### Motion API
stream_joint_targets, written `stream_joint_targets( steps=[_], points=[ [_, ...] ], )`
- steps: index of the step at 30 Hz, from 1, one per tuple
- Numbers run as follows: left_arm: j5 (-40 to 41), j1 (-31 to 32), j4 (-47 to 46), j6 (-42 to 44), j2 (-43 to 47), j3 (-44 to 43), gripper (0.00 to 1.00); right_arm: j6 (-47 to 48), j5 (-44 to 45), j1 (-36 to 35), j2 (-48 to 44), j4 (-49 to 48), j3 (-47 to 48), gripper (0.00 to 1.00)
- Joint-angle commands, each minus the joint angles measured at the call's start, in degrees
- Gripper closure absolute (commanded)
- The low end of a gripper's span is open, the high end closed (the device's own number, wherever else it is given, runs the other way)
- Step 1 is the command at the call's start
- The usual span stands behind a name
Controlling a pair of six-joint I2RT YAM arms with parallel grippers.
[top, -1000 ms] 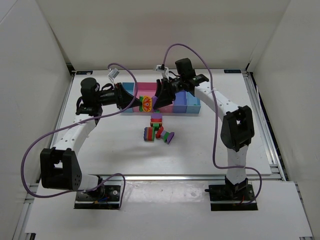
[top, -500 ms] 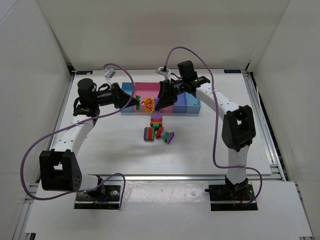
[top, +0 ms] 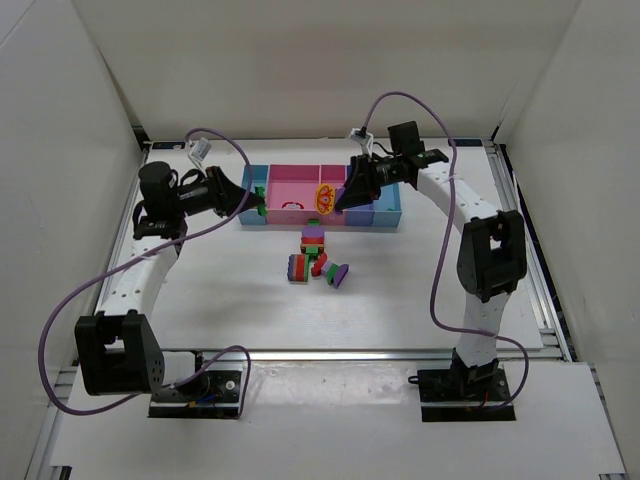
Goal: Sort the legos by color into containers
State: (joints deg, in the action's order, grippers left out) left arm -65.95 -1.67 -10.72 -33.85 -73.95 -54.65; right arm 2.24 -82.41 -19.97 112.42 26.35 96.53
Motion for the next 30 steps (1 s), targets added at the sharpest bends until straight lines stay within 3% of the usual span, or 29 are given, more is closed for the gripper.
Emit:
stream_joint_targets(
  steps=[1, 5, 11, 23, 30],
  points=[
    [7.1, 0.1, 9.7, 4.6, 1.4, -2.4, 0.9, 2.9, 1.0, -0.2, -4.2, 2.0, 0.0, 1.0],
    [24.0, 1.4, 23.4, 13.1, 0.7, -8.4, 0.9, 4.6, 5.5, 0.7, -6.7, 3.3, -1.3, 1.0],
    [33.5, 6.7, 26.8, 13.6, -2.7, -11.9, 0.9, 4.0, 13.9, 3.2, -11.5, 2.2, -4.8, 1.0],
    [29.8, 21.1, 20.3, 6.3, -29.5, -33.2, 0.9, -0.2, 34.6, 14.6, -26.4, -0.6, -13.5, 1.0],
    [20.3, 25.7, 4.5, 0.5, -45.4, -42.0, 0.9, -2.0, 37.8, 18.8, -31.8, -2.3, -19.2, 1.0]
  ],
)
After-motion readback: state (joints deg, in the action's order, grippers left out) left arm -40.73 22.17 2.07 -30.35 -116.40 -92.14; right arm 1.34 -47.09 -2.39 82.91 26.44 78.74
